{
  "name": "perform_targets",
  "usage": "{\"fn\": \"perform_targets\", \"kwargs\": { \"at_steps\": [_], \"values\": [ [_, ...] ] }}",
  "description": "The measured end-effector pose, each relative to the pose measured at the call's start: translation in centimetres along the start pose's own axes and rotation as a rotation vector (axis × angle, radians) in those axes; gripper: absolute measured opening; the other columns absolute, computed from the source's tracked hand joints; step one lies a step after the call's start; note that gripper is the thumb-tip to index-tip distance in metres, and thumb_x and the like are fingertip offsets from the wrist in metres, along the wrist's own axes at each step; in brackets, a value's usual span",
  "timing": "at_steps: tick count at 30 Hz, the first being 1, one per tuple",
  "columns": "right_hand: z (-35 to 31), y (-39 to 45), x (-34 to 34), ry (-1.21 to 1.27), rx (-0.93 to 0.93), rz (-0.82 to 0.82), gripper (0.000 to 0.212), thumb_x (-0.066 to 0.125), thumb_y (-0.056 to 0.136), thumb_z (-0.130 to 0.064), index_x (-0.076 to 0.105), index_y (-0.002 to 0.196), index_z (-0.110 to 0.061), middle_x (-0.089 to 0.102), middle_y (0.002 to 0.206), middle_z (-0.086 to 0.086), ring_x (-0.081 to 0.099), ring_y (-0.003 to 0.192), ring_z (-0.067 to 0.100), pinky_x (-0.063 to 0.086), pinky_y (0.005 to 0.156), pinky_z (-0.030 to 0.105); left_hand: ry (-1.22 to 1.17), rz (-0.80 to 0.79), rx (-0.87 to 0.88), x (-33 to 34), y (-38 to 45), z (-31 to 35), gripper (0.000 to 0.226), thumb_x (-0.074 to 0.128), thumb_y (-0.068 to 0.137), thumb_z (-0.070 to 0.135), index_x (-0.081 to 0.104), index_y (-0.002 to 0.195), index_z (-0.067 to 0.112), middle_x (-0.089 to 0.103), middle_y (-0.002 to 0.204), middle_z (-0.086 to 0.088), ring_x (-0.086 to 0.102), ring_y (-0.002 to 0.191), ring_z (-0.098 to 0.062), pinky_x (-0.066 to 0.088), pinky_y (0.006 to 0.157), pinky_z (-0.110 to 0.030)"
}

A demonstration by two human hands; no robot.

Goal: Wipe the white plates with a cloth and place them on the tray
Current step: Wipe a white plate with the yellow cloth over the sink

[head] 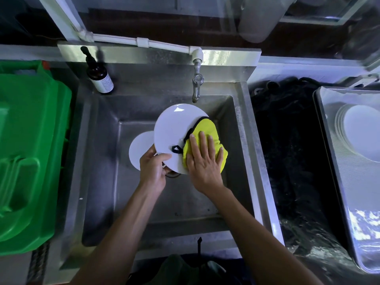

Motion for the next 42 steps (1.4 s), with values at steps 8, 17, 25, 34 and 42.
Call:
{"fn": "perform_targets", "kwargs": {
  "at_steps": [8,17,25,34,42],
  "values": [
    [-3.5,-1.8,2.0,0.077,-0.035,0.004,0.057,0.003,0.103,-0.049,-0.007,0.158,-0.04,-0.017,0.167,-0.008,-0.025,0.152,0.017,-0.012,0.12,0.058,0.027,0.024,-0.017,0.0,0.4,-0.1,0.04,0.05,0.075,-0.016,0.075,0.081,0.016,0.063,0.079,-0.012,0.054,0.064,-0.024,0.04,0.059,-0.029],
    [-0.8,-2.1,1.6,0.172,0.115,0.061,0.058,0.025,0.107,-0.043,-0.007,0.156,-0.041,-0.027,0.161,-0.012,-0.028,0.15,0.019,-0.011,0.12,0.059,0.028,-0.025,-0.033,-0.7,0.1,-0.3,0.042,0.055,0.078,-0.012,0.075,0.107,0.011,0.075,0.109,-0.015,0.07,0.092,-0.031,0.054,0.078,-0.043],
    [1.8,0.1,-1.2,0.504,0.141,0.201,0.072,0.047,0.105,-0.033,0.005,0.161,-0.017,-0.006,0.169,0.006,-0.003,0.154,0.026,0.009,0.124,0.049,0.152,-0.107,-0.049,-1.7,0.4,0.6,0.04,0.063,0.063,0.003,0.078,0.097,0.018,0.076,0.105,-0.009,0.07,0.091,-0.029,0.057,0.066,-0.042],
    [4.6,2.8,-3.2,0.704,0.162,0.086,0.073,0.067,0.092,-0.024,0.028,0.154,-0.027,0.045,0.147,-0.005,0.04,0.126,0.006,0.033,0.103,0.029,0.502,-0.194,0.003,-3.2,2.4,4.3,0.029,0.07,0.067,0.0,0.078,0.083,0.022,0.077,0.095,-0.007,0.069,0.086,-0.031,0.054,0.064,-0.036],
    [3.9,4.3,-5.0,0.671,0.021,0.038,0.056,0.065,0.086,-0.017,0.043,0.133,-0.037,0.056,0.117,-0.008,0.054,0.106,0.011,0.048,0.085,0.025,0.886,-0.385,0.118,-1.7,3.4,6.3,0.036,0.065,0.071,0.006,0.079,0.084,0.036,0.077,0.092,0.004,0.072,0.085,-0.021,0.056,0.069,-0.034]
  ]
}}
Point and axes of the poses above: each hand's wrist, its own y-axis towards the middle knuckle, its own x-axis out of the palm, z = x × y, the point moved 3 cm from there along y, towards the middle knuckle
